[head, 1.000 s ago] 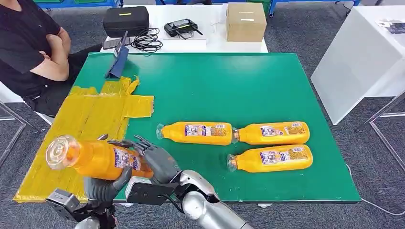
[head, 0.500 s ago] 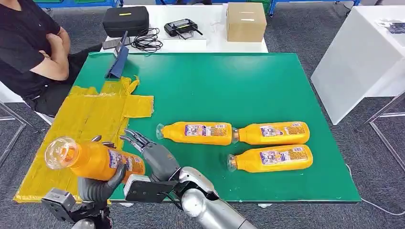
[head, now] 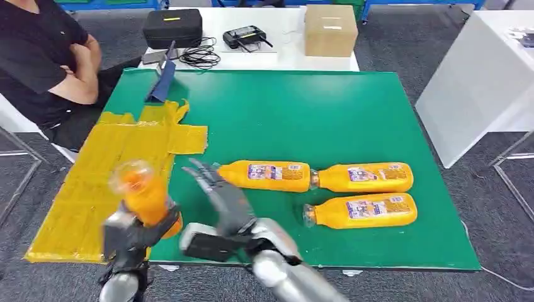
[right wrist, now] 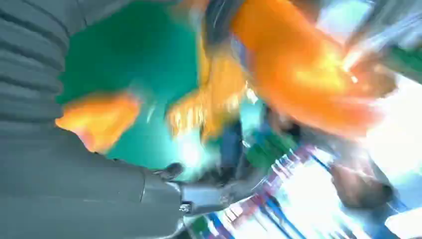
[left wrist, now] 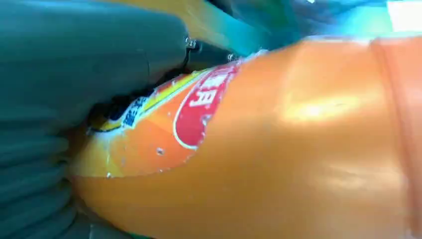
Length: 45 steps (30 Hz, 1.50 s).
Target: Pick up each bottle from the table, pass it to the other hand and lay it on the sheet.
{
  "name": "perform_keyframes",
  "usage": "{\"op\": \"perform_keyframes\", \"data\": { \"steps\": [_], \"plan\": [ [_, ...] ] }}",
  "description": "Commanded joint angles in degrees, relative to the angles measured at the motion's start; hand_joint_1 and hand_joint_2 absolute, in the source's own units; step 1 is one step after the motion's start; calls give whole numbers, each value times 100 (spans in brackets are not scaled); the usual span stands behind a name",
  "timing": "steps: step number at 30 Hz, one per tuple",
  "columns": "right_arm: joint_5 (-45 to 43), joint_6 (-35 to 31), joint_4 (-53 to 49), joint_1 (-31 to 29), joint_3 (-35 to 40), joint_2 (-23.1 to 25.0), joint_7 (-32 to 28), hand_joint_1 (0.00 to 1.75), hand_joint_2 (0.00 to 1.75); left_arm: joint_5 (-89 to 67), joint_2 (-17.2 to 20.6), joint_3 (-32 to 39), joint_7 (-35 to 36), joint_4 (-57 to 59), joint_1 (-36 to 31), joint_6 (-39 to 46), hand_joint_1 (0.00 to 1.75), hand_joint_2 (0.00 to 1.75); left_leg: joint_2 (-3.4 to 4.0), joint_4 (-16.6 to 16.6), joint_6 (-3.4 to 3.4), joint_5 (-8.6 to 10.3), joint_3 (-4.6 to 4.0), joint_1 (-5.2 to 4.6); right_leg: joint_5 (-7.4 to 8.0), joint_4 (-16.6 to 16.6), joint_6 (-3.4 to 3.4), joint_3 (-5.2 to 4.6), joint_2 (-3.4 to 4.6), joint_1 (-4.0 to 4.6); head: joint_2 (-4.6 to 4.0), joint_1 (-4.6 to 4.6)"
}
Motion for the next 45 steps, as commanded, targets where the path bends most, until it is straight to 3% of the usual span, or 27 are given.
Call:
{"op": "perform_keyframes", "data": {
  "steps": [1,7,19,29,36,37,38,39,41,42,45],
  "plan": [
    [326,618,-1107,446,-1564,-1463,-191,0,175,-5859,733,-903,874,2208,-1230,1806,175,175,29,-5,2,7,10,4,32,-21,30,6,26,1,0,-2],
    [474,553,-1129,488,-1486,-1323,-92,0,175,-5859,752,-985,927,2106,-1110,1806,175,175,137,-5,6,1,4,-9,39,-18,42,-16,136,-27,0,-2],
    [703,641,-815,268,-1621,-1189,23,0,175,-5859,1015,-1642,1461,2718,-1379,1806,175,175,129,-6,8,7,-11,-16,46,-18,46,-39,135,-30,0,-4],
    [1021,665,348,-654,-1706,-995,179,0,175,-5856,1123,-1112,1291,4097,-2210,1661,175,175,145,-1,5,8,-16,-14,51,-12,44,-46,151,-29,0,-4],
    [1054,633,515,-607,-1769,-987,206,0,175,-5596,1322,-758,1043,3848,-1898,1736,175,175,146,-11,5,5,-3,-10,45,-16,45,-35,152,-27,0,-4],
    [1067,654,578,-626,-1770,-1001,260,0,175,-5485,1334,-696,883,3822,-1847,1585,155,175,148,-8,5,2,-3,-12,41,-11,46,-37,154,-29,0,-6],
    [1063,684,628,-654,-1769,-1014,294,0,175,-5475,1361,-678,843,3814,-1805,1580,155,175,153,-15,6,2,4,-8,43,-19,46,-31,158,-26,0,-6],
    [1020,789,763,-742,-1760,-1031,353,0,175,-5486,1382,-661,795,3891,-1804,1464,0,175,149,-8,6,1,-3,-11,40,-9,48,-36,155,-30,0,-4],
    [1027,821,1004,-878,-1753,-1035,358,0,175,-5485,1431,-687,710,4070,-1860,1264,0,175,149,-5,7,3,-10,-12,41,-6,49,-41,155,-32,0,-6],
    [1013,839,1060,-910,-1748,-1032,360,0,175,-5483,1439,-686,694,4146,-1882,1273,0,0,150,-7,8,5,-10,-9,46,-13,49,-39,156,-29,0,-4],
    [1028,849,1215,-950,-1749,-986,347,0,175,-5530,1492,-692,741,4357,-1983,1154,0,0,141,-6,7,7,-16,-15,44,-7,49,-44,148,-35,0,-4]
  ]
}}
